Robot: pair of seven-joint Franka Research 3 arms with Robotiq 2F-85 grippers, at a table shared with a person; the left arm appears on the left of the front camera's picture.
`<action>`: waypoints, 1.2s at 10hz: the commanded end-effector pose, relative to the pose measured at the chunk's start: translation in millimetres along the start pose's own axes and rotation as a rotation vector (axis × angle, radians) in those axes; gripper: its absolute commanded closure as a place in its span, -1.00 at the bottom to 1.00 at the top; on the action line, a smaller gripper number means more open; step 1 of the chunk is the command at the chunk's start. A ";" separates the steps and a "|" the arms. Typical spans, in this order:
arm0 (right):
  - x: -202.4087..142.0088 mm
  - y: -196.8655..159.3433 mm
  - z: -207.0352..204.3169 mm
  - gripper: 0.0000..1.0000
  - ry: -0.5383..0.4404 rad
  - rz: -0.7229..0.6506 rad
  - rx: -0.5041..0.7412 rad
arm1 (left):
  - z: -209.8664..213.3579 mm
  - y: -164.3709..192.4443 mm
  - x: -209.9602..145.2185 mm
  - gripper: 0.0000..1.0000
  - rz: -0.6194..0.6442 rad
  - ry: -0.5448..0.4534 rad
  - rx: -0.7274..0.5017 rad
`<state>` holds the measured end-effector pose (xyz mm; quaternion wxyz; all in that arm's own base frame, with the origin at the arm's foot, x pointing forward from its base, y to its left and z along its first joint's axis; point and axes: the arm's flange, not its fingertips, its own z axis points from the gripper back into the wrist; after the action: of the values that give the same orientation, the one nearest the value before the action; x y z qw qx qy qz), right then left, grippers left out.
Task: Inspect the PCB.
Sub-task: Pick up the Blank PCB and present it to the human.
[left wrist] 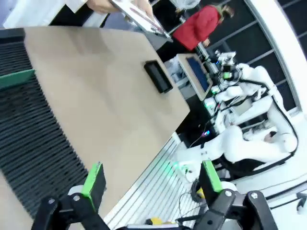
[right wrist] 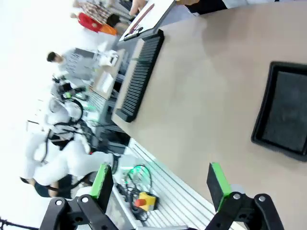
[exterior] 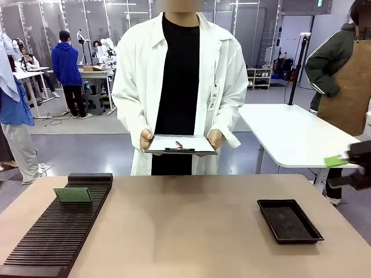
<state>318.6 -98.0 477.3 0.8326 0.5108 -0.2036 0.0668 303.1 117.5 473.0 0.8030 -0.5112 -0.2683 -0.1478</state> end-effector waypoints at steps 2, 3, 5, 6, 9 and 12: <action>-58.0 -33.5 31.6 -1.00 -0.113 -0.064 0.072 | 39.8 20.1 -88.2 -1.00 0.073 -0.167 -0.043; -70.2 -40.6 43.8 -1.00 -0.137 -0.069 0.071 | 49.4 26.1 -101.0 -1.00 0.102 -0.185 -0.024; -89.4 -43.1 60.4 -1.00 -0.190 -0.090 0.070 | 66.3 29.3 -118.9 -1.00 0.150 -0.222 0.017; -91.1 -42.4 59.6 -1.00 -0.185 -0.084 0.070 | 68.0 30.1 -121.1 -1.00 0.135 -0.233 0.023; -83.8 -39.8 51.1 -1.00 -0.167 -0.093 0.052 | 70.5 25.2 -120.4 -1.00 0.157 -0.254 0.095; -65.1 -50.4 91.8 -1.00 -0.169 -0.113 0.061 | 109.3 46.4 -103.8 -1.00 0.165 -0.226 0.050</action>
<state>252.6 -193.6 445.3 0.8031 0.5468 -0.2359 -0.0218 212.2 232.1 414.6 0.7963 -0.5179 -0.3124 -0.0105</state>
